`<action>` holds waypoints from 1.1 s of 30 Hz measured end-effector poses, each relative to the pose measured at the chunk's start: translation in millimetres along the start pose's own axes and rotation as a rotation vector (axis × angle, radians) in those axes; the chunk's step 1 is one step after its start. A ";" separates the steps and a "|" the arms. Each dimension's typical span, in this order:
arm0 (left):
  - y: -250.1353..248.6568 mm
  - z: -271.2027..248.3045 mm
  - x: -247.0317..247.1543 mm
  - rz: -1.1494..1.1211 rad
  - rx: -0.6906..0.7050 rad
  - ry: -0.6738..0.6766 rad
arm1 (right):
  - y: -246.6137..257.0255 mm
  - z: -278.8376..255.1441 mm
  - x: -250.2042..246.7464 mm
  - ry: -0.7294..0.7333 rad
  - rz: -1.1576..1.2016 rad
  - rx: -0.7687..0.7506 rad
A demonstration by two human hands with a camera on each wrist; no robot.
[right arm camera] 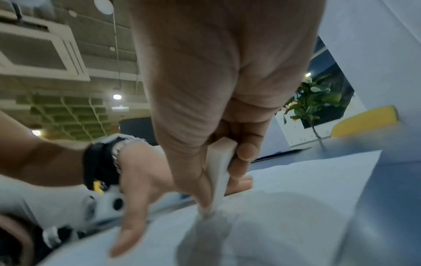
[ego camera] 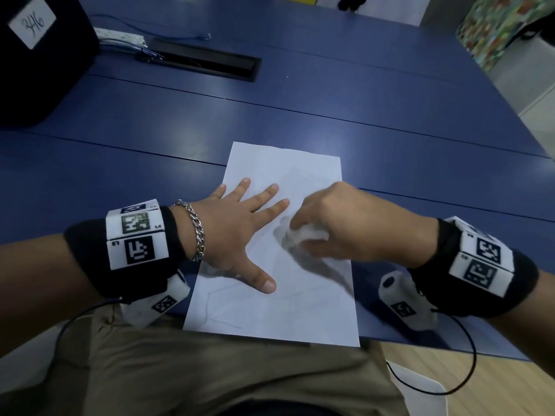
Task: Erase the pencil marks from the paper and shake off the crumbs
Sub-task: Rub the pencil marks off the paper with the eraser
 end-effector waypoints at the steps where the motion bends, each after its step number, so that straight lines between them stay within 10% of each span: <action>1: 0.1 0.0 -0.2 -0.002 -0.001 0.003 | 7.7 -5.1 0.6 0.045 0.033 -0.046; 33: -16.1 3.0 -17.3 0.044 -0.079 0.088 | -5.7 -17.1 0.5 0.104 -0.078 0.007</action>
Point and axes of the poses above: each hand's wrist, its own z-axis towards the middle knuckle, its own x-axis out of the palm, y = z × x, the point moved 1 cm from there along z, towards the middle knuckle, and after that the axes turned 6 degrees about x, right-handed, at the moved point
